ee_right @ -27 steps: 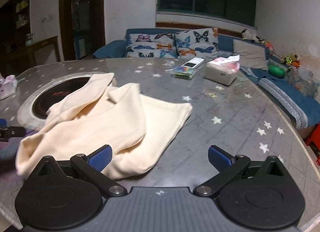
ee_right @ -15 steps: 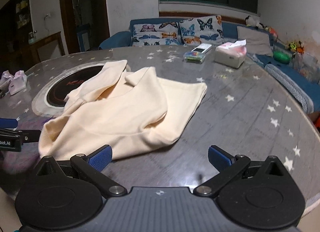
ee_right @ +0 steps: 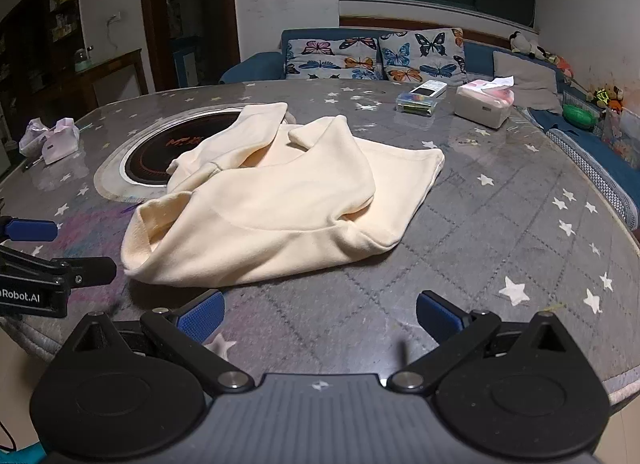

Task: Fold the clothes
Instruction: 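Move both grippers toward the crumpled cream sweatshirt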

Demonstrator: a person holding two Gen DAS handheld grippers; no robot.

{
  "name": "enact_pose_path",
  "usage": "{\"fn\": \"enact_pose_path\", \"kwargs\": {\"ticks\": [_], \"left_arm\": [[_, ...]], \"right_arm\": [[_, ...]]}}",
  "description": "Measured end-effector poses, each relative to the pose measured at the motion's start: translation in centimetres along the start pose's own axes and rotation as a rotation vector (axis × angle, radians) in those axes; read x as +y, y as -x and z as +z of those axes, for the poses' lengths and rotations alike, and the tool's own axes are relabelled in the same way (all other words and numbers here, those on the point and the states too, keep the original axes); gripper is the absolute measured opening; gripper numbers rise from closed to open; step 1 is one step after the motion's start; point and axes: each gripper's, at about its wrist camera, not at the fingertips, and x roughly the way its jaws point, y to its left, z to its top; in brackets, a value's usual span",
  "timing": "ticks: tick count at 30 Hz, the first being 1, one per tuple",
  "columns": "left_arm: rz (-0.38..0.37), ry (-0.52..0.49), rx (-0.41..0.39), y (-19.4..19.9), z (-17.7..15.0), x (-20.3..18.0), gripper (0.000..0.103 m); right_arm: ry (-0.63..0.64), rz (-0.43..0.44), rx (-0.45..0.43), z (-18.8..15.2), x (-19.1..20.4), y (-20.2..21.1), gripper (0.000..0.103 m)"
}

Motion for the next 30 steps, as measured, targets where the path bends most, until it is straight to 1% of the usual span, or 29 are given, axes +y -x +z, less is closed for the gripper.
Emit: {"fn": "enact_pose_path", "kwargs": {"ticks": [13,30], "left_arm": [[-0.015,-0.041,-0.002,0.6,-0.7,-1.1,0.103],[-0.019,-0.057,-0.005,0.8,-0.7,-1.6,0.103]], "right_arm": [[0.015,0.006,-0.004,-0.5,0.9,0.8,0.103],[0.020,0.003,-0.013,-0.5,1.0,1.1,0.103]]}}
